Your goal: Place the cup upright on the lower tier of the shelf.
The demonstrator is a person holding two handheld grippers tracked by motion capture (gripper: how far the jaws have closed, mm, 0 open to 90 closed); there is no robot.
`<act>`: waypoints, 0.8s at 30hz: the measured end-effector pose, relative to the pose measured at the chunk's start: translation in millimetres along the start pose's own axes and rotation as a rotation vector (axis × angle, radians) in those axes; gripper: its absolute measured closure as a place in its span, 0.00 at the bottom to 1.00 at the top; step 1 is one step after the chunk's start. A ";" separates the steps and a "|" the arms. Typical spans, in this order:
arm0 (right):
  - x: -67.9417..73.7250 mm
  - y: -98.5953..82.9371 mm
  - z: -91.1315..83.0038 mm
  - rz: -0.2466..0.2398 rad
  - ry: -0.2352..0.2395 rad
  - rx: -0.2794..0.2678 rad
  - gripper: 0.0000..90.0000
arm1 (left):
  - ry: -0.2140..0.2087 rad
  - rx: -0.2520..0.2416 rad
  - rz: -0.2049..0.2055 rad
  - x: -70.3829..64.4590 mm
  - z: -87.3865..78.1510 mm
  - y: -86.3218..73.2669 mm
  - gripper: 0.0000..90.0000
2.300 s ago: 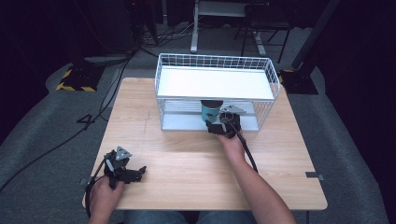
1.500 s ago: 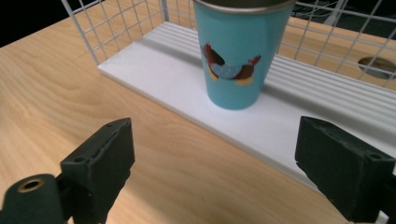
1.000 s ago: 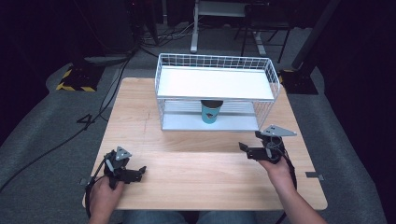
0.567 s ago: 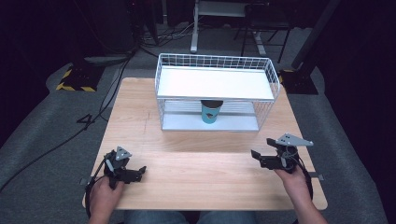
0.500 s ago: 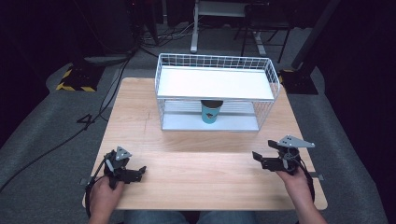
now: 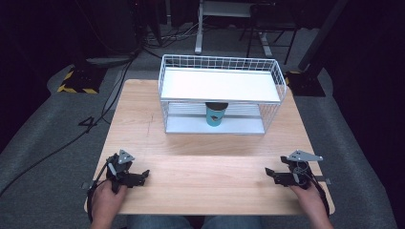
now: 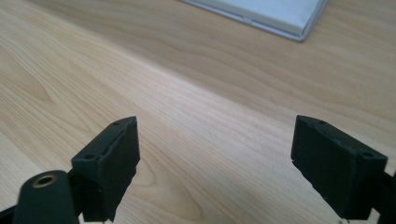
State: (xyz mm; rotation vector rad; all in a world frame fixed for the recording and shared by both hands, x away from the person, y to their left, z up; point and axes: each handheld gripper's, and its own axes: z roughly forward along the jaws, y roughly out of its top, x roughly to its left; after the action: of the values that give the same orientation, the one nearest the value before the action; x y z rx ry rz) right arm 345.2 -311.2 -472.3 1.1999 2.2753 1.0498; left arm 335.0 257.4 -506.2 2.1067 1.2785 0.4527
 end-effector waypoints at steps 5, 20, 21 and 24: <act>-3.4 -9.3 6.5 -0.005 -0.013 0.054 0.18 | 0.000 0.000 0.000 0.0 0.0 0.0 0.00; 1.5 -18.5 19.0 -0.040 -0.006 0.099 0.14 | 0.000 0.001 0.001 0.0 0.0 0.0 0.00; 2.0 -19.9 20.1 -0.041 -0.007 0.083 0.11 | 0.000 0.001 0.001 0.0 0.0 0.0 0.00; 3.6 -23.4 23.7 -0.040 -0.003 0.049 0.06 | 0.000 0.001 0.001 0.0 0.0 0.0 0.00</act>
State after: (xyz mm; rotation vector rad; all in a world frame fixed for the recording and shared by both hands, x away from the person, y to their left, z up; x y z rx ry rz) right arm 344.7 -306.2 -505.5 1.1684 2.3249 0.9824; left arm 335.0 257.4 -506.1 2.1080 1.2778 0.4526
